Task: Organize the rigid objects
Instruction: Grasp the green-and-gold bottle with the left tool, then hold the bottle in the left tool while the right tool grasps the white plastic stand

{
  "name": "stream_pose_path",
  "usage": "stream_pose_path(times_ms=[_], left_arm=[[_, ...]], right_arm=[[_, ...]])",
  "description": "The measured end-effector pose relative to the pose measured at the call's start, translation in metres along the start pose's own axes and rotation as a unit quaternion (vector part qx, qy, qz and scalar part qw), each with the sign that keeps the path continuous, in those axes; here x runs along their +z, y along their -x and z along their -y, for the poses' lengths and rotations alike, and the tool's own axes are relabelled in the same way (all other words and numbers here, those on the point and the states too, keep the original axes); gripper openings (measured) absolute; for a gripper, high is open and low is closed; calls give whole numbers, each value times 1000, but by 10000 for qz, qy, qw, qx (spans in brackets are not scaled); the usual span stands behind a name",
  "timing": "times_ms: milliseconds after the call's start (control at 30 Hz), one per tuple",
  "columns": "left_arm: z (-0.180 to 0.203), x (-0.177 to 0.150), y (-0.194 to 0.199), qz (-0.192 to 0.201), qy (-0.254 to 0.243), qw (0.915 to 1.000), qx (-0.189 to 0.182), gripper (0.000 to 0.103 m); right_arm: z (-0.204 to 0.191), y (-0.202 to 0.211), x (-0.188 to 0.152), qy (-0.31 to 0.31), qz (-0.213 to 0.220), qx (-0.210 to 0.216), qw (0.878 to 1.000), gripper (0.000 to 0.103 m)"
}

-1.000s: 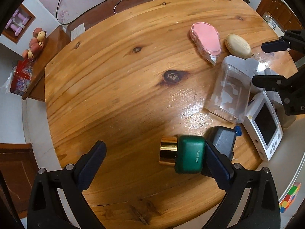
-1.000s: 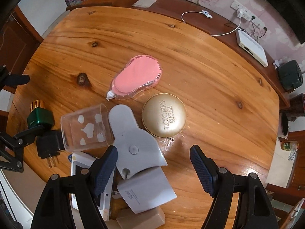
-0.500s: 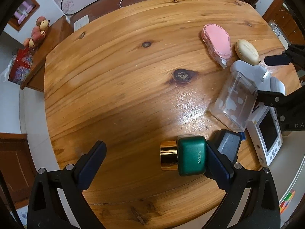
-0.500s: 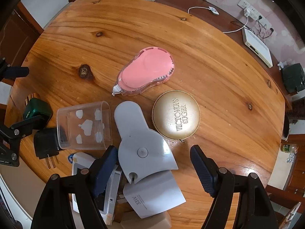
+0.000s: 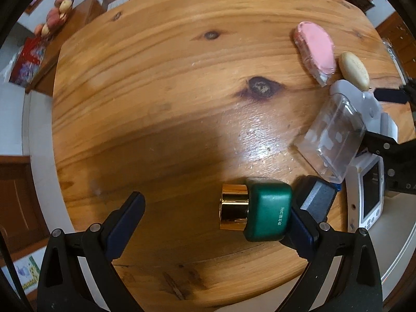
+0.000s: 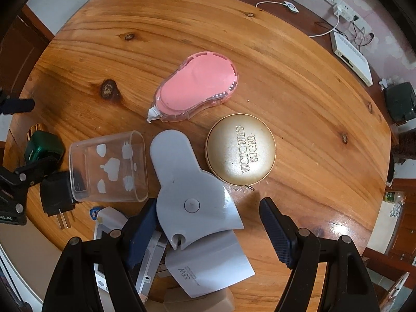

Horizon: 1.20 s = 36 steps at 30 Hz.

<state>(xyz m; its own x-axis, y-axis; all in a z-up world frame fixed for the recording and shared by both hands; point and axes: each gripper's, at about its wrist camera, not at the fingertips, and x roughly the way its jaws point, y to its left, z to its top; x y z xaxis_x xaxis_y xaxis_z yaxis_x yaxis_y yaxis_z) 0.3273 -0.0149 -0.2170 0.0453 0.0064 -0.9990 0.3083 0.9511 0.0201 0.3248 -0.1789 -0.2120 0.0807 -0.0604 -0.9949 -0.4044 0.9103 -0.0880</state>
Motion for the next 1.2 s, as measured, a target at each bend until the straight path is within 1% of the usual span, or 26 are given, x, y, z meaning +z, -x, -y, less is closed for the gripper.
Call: stream_pose_path(times_ms=[33,100,133,167,200,233,267,300,367,500,600,700,867,1000,1067,1100,1133,1167,1200], left_arm=[[-2,0,-1,-32,64,10000,-41,98],[-10,3,-4,-78,164,9996,-205,93],[-11,3,-4,-86,199,9994,-264,88],[-10,1,-3,-62,220,9995,-224,81],[-10,1,-2,-39,221,9997,-137,76],[-10,1,0,-18,196,9998,-91,66],[-10,1,2,10,182,9998,-78,49],[-11,1,3,12,208,9998,-74,46],[-15,0,1,-92,328,9991,-242,46],[-18,-4,-1,12,348,9992,-208,46],[-15,-13,-3,48,367,9991,-214,46],[-17,-16,3,143,399,9989,-202,46],[-16,-29,31,479,429,9978,-179,46],[-1,-43,60,740,383,9962,-248,46],[13,-46,77,849,326,9955,-282,46],[17,-49,84,910,295,9950,-303,46],[24,-44,96,967,250,9945,-325,46],[34,-47,109,1022,199,9940,-341,46],[42,-52,118,1077,147,9934,-360,46]], right_arm=[[1,-1,0,-28,-21,54,10000,76],[3,-1,1,-90,-64,250,9996,64],[4,0,1,-118,-86,318,9994,64],[3,0,1,-107,-85,291,9995,63],[3,0,1,-102,-84,271,9995,63],[3,1,1,-109,-86,263,9996,63],[3,1,1,-114,-87,256,9996,63],[3,1,2,-122,-85,247,9996,63],[1,1,1,-152,-81,217,9996,63],[-1,5,-1,-227,-31,169,9996,63],[-4,9,-1,-256,36,151,9996,63],[-6,16,-4,-274,124,127,9995,62],[-5,35,-10,-405,352,116,9985,62],[-3,54,-19,-512,529,128,9972,61],[-4,64,-24,-556,614,107,9965,60],[-7,68,-27,-577,655,98,9961,21],[-8,74,-30,-581,699,221,9956,8],[-8,80,-34,-667,657,289,9952,1],[-9,88,-39,-729,712,310,9943,1]])
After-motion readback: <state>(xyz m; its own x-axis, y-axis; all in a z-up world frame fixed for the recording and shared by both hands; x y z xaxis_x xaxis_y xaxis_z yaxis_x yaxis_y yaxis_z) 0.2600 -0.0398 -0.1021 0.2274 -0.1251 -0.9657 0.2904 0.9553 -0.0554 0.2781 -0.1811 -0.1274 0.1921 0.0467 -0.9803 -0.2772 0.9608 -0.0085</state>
